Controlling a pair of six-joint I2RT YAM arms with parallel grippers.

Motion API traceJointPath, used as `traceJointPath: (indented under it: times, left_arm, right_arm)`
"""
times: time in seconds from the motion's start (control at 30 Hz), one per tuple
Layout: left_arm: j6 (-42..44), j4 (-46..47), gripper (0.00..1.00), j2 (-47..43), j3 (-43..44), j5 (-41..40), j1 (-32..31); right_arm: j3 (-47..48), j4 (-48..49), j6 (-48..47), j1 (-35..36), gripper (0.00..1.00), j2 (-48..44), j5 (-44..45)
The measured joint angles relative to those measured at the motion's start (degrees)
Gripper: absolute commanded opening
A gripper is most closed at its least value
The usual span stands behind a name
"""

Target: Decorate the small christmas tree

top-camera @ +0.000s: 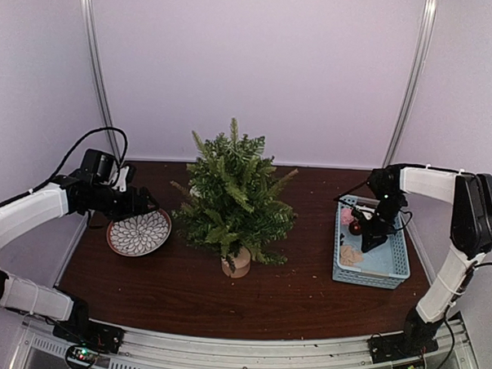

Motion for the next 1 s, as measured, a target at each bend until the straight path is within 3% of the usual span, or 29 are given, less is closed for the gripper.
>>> traceJointPath:
  times: [0.33, 0.57, 1.0]
  left_arm:
    - [0.44, -0.5, 0.84, -0.81, 1.79, -0.15, 0.0]
    - [1.22, -0.74, 0.82, -4.15, 6.51, -0.2, 0.0]
    - [4.2, -0.9, 0.79, -9.07, 16.74, -0.5, -0.48]
  right_arm:
    - [4.76, -5.05, 1.97, 0.0, 0.0, -9.22, 0.85]
    - [14.03, -7.19, 4.61, 0.0, 0.0, -16.48, -4.55]
    - [23.65, 1.05, 19.17, 0.0, 0.0, -22.93, -15.87]
